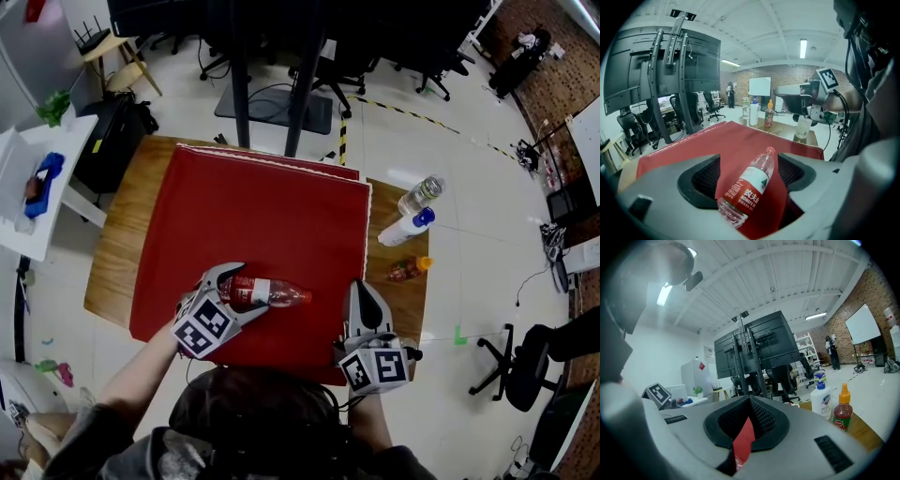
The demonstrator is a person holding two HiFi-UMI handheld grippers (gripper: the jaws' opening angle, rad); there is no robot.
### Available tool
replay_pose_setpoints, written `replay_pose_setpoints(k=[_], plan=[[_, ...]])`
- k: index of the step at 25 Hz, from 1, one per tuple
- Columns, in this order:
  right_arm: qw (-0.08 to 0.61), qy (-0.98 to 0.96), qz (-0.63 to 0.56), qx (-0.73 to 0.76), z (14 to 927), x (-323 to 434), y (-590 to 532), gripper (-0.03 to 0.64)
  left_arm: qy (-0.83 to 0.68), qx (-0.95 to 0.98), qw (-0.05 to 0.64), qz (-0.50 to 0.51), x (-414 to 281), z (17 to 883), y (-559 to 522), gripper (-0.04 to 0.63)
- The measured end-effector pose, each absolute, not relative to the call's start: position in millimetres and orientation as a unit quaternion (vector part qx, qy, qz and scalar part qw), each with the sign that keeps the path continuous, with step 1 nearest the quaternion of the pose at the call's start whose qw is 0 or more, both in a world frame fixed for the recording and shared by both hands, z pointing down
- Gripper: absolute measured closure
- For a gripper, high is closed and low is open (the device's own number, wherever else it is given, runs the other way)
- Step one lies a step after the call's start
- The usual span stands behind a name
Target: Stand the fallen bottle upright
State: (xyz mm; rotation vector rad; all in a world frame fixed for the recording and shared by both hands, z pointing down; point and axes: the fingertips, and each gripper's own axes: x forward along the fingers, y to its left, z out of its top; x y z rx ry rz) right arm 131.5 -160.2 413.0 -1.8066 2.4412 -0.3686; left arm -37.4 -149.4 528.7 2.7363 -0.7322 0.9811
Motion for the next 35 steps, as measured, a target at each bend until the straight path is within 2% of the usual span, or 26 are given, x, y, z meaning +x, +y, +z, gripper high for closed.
replay_pose_setpoints(k=[15,35], plan=[[0.052,0.792,-0.143,-0.591,423,131,-174,0.607,-0.061,0.863,-0.036,0.5,-30,578,-142,0.193],[0.051,0.788,-0.14,-0.598,432,138,-188,0.607,0.048,0.808,-0.035,0.587,-4,626,-140,0.193]])
